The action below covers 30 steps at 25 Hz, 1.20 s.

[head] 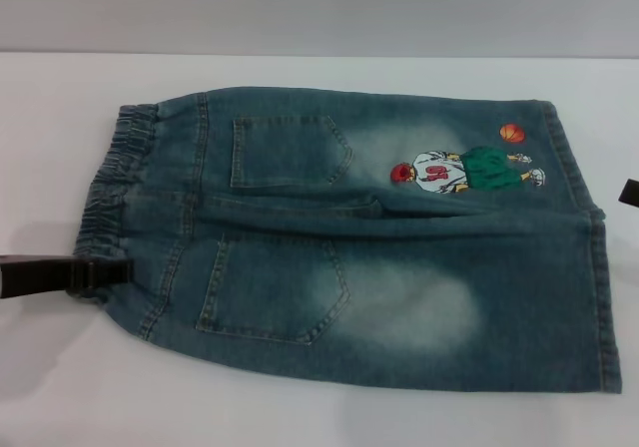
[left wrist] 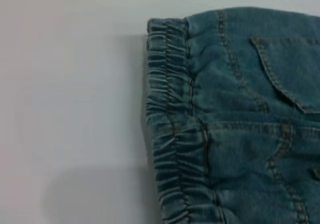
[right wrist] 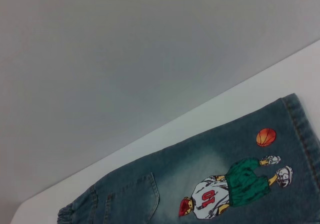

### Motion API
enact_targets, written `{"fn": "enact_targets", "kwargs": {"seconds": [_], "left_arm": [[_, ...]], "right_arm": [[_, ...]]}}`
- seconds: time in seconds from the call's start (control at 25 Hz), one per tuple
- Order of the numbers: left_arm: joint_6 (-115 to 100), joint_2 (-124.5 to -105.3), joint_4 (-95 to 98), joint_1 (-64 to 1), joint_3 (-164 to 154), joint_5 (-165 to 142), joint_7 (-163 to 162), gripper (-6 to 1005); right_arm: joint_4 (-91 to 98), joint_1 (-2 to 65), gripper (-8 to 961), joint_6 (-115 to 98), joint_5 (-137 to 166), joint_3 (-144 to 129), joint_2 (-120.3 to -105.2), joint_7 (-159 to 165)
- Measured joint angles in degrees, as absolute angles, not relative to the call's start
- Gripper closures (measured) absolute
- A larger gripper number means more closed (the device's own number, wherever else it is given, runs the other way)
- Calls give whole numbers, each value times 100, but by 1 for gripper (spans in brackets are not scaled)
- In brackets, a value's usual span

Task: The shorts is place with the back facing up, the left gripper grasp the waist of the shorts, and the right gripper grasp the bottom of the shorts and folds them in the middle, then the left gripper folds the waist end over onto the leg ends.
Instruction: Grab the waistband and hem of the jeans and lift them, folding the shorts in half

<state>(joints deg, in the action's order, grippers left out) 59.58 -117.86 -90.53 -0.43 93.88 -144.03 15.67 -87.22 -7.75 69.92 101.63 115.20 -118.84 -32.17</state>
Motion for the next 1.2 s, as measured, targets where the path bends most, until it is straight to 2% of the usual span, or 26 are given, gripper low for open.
{"fn": "enact_targets", "kwargs": {"seconds": [1.2], "left_arm": [[5959,-11786,-8857,-107,9418,-14525,1520,137]], "right_arm": [[-8711,-602,282,7133,10115,11576,-11865,-3270]]}}
